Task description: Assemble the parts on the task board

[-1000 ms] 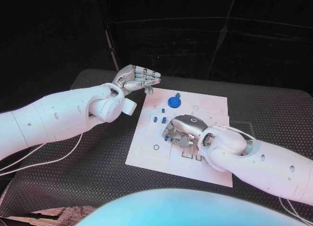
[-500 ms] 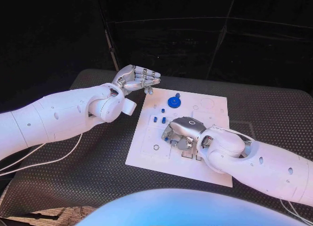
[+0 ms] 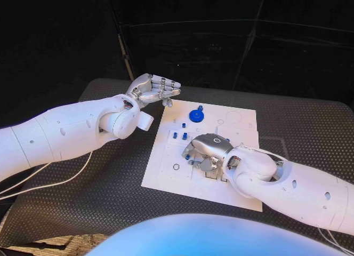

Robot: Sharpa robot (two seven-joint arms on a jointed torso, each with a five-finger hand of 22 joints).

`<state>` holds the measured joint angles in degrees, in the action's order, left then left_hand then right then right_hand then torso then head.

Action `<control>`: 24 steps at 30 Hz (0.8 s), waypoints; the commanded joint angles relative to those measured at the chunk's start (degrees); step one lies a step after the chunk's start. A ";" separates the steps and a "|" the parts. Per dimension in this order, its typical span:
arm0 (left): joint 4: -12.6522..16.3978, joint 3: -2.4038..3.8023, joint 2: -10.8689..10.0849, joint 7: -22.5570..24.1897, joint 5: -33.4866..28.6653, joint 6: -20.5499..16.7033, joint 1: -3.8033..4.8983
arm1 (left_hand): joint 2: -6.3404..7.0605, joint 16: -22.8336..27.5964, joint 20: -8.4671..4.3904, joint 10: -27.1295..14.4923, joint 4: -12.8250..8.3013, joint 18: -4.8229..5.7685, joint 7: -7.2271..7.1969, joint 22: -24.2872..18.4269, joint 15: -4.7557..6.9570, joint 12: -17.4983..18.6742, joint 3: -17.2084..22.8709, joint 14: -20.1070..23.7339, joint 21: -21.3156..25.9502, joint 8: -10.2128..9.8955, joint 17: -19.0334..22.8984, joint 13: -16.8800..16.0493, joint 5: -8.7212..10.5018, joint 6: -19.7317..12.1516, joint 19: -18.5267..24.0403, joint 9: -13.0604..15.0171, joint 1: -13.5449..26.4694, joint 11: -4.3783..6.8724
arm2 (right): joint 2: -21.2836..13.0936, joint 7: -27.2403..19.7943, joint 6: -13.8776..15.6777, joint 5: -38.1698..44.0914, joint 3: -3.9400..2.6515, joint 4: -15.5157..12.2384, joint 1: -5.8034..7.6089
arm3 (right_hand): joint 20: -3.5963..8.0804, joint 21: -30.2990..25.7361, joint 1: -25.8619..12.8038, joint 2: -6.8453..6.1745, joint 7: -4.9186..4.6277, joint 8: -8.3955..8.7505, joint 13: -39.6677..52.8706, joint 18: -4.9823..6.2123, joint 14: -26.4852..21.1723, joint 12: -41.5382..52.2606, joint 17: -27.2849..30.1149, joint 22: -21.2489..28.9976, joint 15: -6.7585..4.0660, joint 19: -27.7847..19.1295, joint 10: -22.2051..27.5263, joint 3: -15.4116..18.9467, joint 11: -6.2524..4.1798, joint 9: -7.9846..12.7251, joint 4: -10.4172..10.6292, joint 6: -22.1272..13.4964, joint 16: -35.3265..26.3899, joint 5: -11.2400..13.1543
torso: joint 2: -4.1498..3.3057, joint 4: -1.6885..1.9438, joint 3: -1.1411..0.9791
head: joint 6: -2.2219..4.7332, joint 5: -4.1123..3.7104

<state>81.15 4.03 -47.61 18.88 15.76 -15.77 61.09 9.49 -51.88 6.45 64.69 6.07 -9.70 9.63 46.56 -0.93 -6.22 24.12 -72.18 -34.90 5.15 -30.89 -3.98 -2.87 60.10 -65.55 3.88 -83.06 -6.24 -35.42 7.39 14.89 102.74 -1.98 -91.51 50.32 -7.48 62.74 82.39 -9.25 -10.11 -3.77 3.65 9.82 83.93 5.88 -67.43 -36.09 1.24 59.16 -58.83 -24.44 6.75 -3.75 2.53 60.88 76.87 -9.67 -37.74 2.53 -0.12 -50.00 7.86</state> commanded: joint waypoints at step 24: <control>-0.19 0.05 -0.27 0.34 -0.24 1.38 0.06 | 0.14 0.33 0.29 -0.49 -0.36 -0.71 0.54 -0.11 -0.16 0.29 0.13 0.10 0.42 -0.22 0.14 0.09 0.05 -0.04 0.06 -0.05 -0.34 -0.07 | -14.65 2.19 1.92 -8.80 -6.05 -8.13 1.71 | -0.19 -2.89 -3.27 -1.59 2.11 0.11 0.41 0.55 0.89 4.34 1.28 3.41 0.41 -0.89 4.28 8.16 -0.12 -0.02 0.49 -9.21 -0.91 -3.84 | -0.02 -0.06 0.05 | 0.00 -2.17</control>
<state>80.90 4.01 -47.89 18.80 15.75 -15.21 61.09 9.49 -51.87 6.45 64.69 6.07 -9.70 9.83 46.51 -0.93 -6.22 24.12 -72.18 -34.68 5.15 -30.81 -3.98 -2.87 59.90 -65.55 3.89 -83.06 -6.24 -49.71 7.40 21.09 96.12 -7.97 -99.79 51.77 -7.64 60.06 79.46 -10.83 -8.13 -3.78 3.99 9.80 84.04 9.80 -66.30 -32.92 1.35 58.52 -54.97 -17.29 6.73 -3.70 2.94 52.19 76.20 -13.31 -37.74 2.37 -0.12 -50.00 6.02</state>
